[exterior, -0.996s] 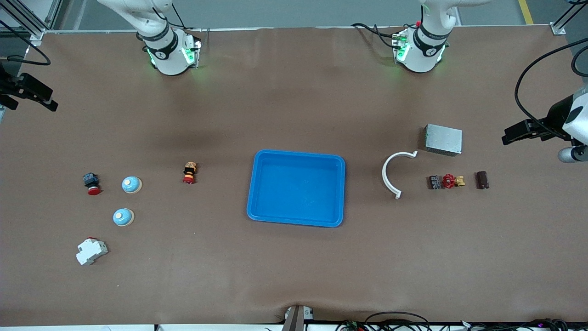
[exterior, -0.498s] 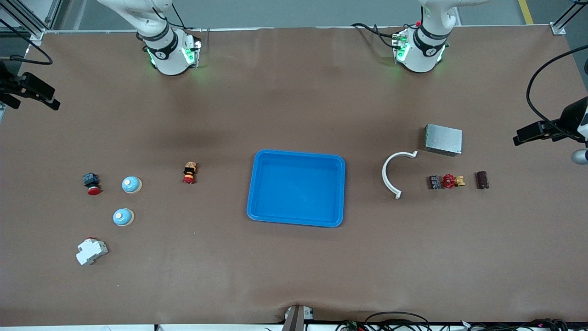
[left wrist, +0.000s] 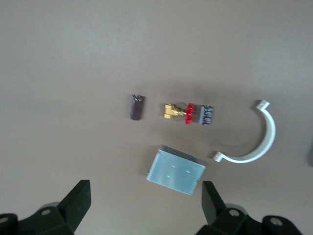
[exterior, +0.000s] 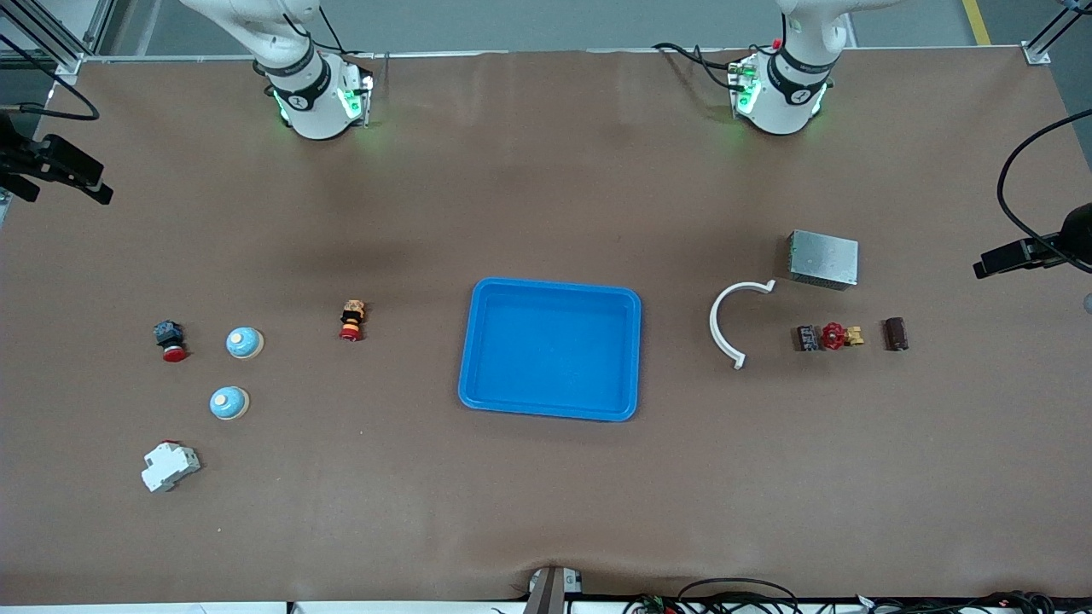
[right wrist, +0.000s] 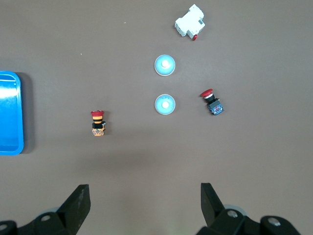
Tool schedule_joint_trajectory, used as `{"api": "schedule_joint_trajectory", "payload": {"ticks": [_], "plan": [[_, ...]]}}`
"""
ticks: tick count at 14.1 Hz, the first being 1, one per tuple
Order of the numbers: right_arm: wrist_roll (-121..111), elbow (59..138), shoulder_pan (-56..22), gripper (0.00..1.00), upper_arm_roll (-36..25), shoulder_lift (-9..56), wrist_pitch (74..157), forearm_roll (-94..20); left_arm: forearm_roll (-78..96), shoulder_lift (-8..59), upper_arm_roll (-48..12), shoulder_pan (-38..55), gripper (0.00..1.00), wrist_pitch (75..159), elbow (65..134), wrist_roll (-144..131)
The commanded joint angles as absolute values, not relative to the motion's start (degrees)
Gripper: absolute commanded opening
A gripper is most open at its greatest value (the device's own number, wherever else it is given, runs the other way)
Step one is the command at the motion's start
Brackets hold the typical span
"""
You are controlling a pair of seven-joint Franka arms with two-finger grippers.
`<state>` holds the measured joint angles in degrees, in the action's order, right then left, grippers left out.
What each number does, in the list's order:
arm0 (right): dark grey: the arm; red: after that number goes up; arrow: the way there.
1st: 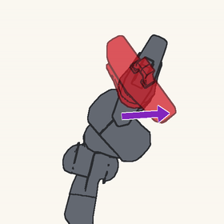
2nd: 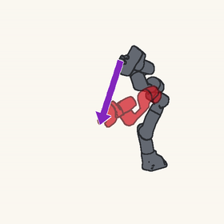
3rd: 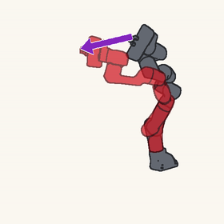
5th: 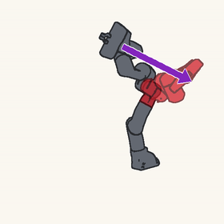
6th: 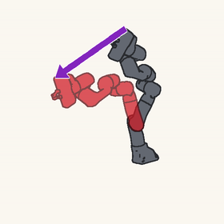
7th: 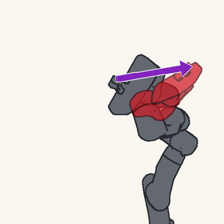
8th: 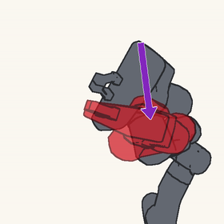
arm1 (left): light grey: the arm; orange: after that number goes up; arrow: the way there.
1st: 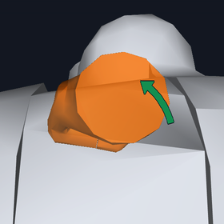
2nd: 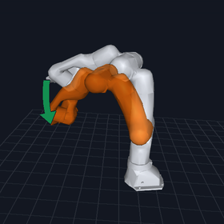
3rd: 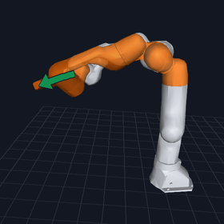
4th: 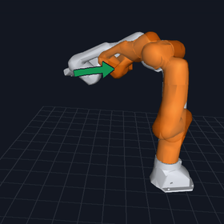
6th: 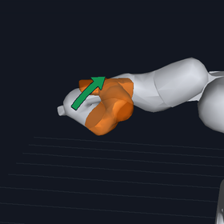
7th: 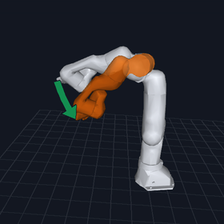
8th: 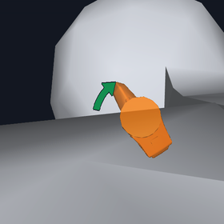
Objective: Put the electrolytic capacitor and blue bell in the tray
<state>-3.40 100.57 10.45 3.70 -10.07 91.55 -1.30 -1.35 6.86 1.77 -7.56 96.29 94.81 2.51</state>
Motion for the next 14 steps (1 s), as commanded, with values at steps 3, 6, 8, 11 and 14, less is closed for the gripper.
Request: {"api": "schedule_joint_trajectory", "payload": {"ticks": [3,6,8,11,14], "plan": [[-2.6,101.6,9.5,1.00,3.8,-11.3,91.5,-1.5,-3.0,4.1,1.5,-10.5,1.00,104.5,102.0,7.6],[-2.7,101.5,9.5,1.00,3.8,-11.2,91.7,-1.5,-3.2,4.8,1.5,-12.2,1.00,107.0,102.8,8.0],[-2.9,101.3,9.5,1.00,3.8,-11.1,91.9,-1.1,-4.6,4.7,1.5,-12.4,1.00,107.6,102.0,8.1],[-3.0,102.1,8.7,1.00,3.7,-9.3,94.2,-1.0,-4.8,5.6,1.5,-13.6,1.00,107.5,100.9,10.3],[-2.9,105.0,8.8,1.00,3.7,-2.0,103.2,-0.6,-4.7,7.7,1.4,-15.1,1.00,109.9,101.0,10.1]]}}
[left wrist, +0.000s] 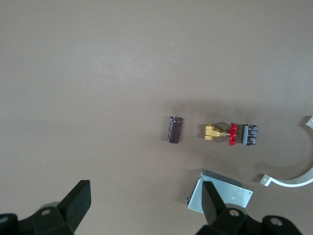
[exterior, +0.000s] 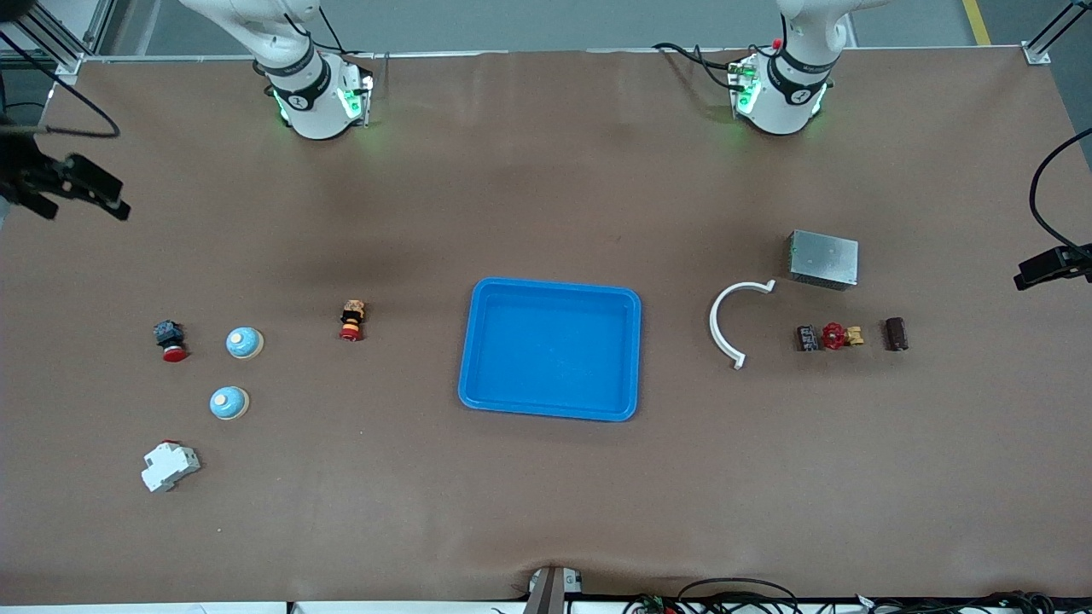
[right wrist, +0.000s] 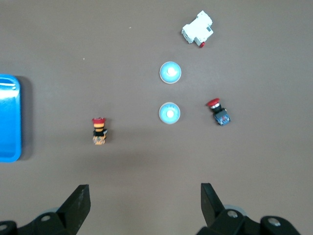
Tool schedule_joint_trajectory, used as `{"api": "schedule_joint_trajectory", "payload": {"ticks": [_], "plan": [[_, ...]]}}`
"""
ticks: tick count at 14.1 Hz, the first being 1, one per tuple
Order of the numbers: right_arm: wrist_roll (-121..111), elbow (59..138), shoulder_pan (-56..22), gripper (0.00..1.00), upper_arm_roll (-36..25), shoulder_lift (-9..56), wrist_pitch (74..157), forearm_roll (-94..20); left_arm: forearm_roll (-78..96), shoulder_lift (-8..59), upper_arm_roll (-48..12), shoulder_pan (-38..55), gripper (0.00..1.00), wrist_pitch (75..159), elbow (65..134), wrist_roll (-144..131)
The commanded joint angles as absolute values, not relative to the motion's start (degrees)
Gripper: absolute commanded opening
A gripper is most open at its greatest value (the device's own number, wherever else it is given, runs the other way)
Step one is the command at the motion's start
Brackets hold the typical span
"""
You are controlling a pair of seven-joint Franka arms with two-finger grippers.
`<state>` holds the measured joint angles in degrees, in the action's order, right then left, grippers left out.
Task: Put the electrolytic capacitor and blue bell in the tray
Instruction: 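Grasp the blue bell with the right gripper while the left gripper reaches the capacitor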
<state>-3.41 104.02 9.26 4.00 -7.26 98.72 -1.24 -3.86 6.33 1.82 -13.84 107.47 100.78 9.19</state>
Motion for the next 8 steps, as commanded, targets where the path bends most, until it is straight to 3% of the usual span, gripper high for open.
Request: {"api": "schedule_joint_trajectory", "payload": {"ticks": [1,8], "plan": [[-2.9,105.6,8.9,1.00,3.6,0.7,105.4,-0.6,-5.1,10.0,1.3,-14.8,1.00,111.3,100.8,10.2],[-3.6,107.0,9.0,1.00,3.4,17.5,124.3,-0.4,-10.6,15.6,0.5,-16.0,1.00,113.2,104.2,10.3]]}}
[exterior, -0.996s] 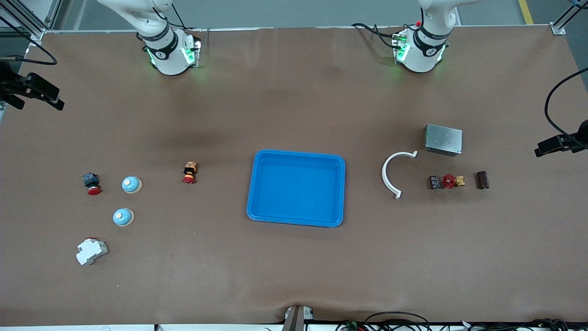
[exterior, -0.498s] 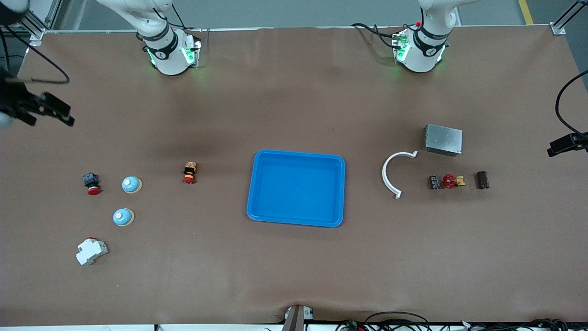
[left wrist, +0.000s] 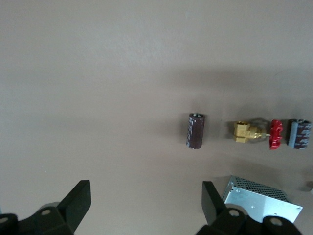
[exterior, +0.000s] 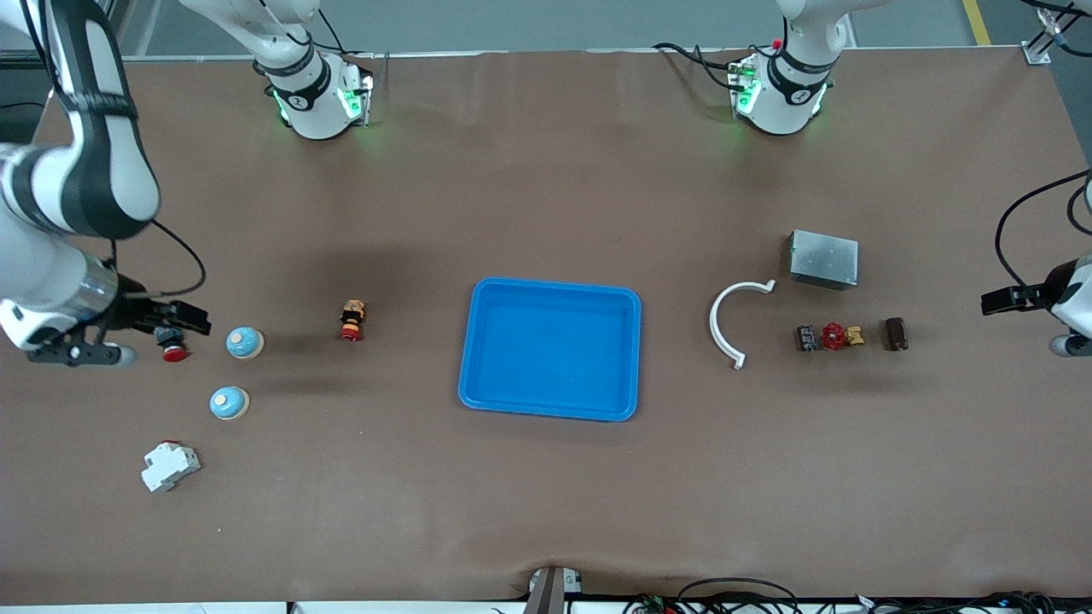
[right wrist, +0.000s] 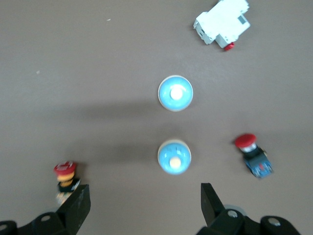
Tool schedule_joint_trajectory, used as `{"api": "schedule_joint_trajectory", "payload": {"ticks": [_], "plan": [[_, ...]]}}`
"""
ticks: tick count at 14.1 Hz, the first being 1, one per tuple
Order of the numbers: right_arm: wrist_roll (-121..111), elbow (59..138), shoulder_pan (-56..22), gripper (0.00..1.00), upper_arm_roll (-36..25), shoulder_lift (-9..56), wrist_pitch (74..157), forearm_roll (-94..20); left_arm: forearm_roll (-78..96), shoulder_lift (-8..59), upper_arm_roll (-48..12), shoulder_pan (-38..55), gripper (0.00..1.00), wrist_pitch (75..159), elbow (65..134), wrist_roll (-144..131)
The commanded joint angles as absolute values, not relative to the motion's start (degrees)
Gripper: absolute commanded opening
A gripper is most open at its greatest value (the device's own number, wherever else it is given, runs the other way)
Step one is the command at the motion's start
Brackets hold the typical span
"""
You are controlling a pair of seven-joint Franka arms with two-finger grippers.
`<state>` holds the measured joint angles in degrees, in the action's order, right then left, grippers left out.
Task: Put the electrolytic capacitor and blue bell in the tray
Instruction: 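Grasp the blue bell with the right gripper while the left gripper reaches the capacitor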
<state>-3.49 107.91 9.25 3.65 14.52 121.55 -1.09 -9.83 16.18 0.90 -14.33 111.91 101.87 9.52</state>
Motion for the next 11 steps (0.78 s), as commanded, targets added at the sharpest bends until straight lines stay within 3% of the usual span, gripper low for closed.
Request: {"api": "schedule_joint_trajectory", "payload": {"ticks": [1,11], "plan": [[-4.3,107.0,9.0,1.00,3.4,19.1,126.9,0.1,-8.9,15.6,0.5,-17.2,1.00,114.5,105.5,10.5],[-9.2,101.8,12.2,1.00,3.2,36.9,144.8,2.5,-1.6,14.8,0.4,-18.6,1.00,141.5,124.4,5.9]]}}
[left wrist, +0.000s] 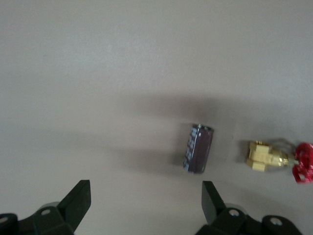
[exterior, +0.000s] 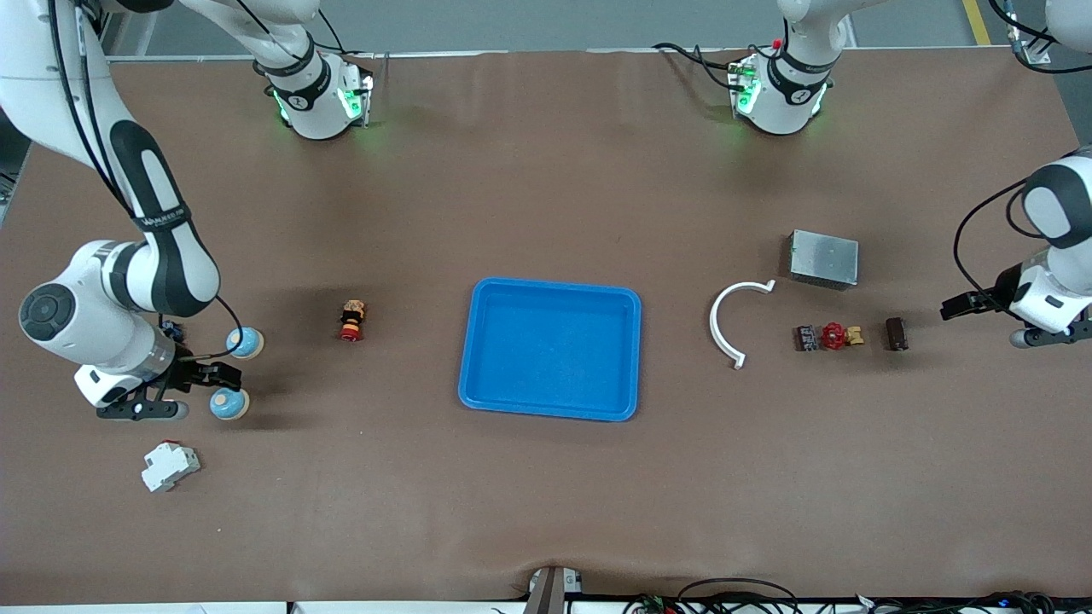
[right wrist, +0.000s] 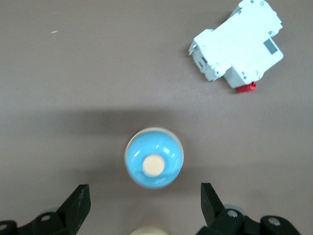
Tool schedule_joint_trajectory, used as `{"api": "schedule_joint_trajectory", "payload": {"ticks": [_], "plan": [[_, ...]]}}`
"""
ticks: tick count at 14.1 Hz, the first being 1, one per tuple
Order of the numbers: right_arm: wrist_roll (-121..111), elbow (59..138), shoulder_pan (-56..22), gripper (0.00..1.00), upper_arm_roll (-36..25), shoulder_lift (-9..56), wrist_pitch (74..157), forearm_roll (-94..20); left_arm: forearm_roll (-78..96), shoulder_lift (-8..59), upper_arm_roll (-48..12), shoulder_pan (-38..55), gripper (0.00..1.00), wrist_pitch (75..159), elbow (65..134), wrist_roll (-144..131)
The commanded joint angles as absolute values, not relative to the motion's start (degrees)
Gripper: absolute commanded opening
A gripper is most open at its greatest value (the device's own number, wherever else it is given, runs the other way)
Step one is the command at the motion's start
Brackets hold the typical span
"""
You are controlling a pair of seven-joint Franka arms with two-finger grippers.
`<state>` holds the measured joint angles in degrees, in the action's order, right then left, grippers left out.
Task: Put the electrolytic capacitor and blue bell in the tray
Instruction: 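Grasp the blue bell with the right gripper while the left gripper reaches the capacitor, then carry the bell over the tray while the left gripper grasps the capacitor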
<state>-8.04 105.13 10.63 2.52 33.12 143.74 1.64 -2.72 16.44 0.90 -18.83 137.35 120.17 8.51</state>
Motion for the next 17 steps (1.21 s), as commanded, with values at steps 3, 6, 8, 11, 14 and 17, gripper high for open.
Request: {"api": "schedule_joint_trajectory", "payload": {"ticks": [3,6,8,11,14,17], "plan": [[-8.6,101.1,12.0,1.00,3.2,38.1,144.8,2.4,-1.8,17.2,-3.5,-18.3,1.00,143.7,124.4,-4.6],[-8.6,100.3,12.0,1.00,3.2,39.4,145.3,2.4,-2.5,19.1,-4.0,-18.3,1.00,144.1,124.4,-5.4],[-8.7,100.2,11.6,0.89,3.2,39.4,145.3,2.5,-2.6,21.0,-4.0,-18.3,1.00,146.8,124.5,-5.0],[-8.7,100.2,11.3,0.59,3.2,39.4,145.2,2.4,-8.6,22.8,-4.0,-19.2,1.00,147.0,124.0,-1.1],[-8.6,100.4,10.8,0.00,3.3,39.4,144.9,2.4,-9.9,23.7,-4.0,-19.4,1.00,147.1,123.7,1.4],[-8.3,100.6,9.0,0.00,3.3,38.4,143.7,2.3,-9.9,24.3,-4.0,-19.6,1.00,147.2,123.7,2.5]]}}
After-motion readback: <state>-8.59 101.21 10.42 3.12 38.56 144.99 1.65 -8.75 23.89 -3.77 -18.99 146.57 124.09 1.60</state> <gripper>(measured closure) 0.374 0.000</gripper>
